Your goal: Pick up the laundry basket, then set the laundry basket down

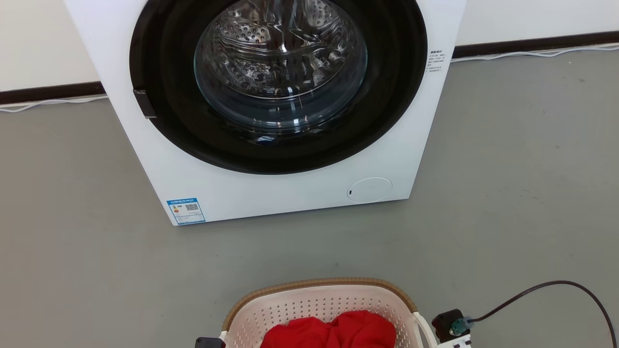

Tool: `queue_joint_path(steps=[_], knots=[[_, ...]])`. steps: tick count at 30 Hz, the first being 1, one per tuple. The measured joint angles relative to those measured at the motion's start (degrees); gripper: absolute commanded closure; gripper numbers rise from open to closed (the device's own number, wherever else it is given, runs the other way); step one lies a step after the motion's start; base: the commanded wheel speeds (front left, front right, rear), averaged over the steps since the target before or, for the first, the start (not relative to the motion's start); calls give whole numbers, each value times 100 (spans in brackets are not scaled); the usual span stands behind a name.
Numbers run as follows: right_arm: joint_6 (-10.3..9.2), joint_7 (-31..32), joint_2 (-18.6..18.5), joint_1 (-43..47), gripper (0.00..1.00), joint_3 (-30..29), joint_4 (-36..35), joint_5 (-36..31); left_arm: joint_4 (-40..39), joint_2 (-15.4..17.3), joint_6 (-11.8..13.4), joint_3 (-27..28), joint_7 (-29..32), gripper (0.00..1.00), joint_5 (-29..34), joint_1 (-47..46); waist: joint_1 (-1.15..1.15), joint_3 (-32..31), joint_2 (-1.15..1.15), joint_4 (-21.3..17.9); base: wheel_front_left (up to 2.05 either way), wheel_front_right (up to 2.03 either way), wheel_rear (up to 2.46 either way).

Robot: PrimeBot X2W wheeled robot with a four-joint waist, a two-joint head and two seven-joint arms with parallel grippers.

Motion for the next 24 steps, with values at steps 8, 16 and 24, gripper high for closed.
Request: queue_joint_path(steps=[8, 16, 24], knots=[[0, -4, 0, -6, 100, 41, -5, 52, 30, 0, -1, -91, -33, 100, -118, -18, 0, 28, 0, 0, 0, 0, 0], [0, -33, 0, -22, 100, 42, 8, 57, 37, 0, 0, -166, -41, 100, -194, -108, 0, 73, 0, 26, 0, 0, 0], [0, -112, 0, -212, 100, 14, 51, 70, 56, 0, 2, -231, -86, 100, -248, -291, 0, 275, 0, 38, 0, 0, 0]])
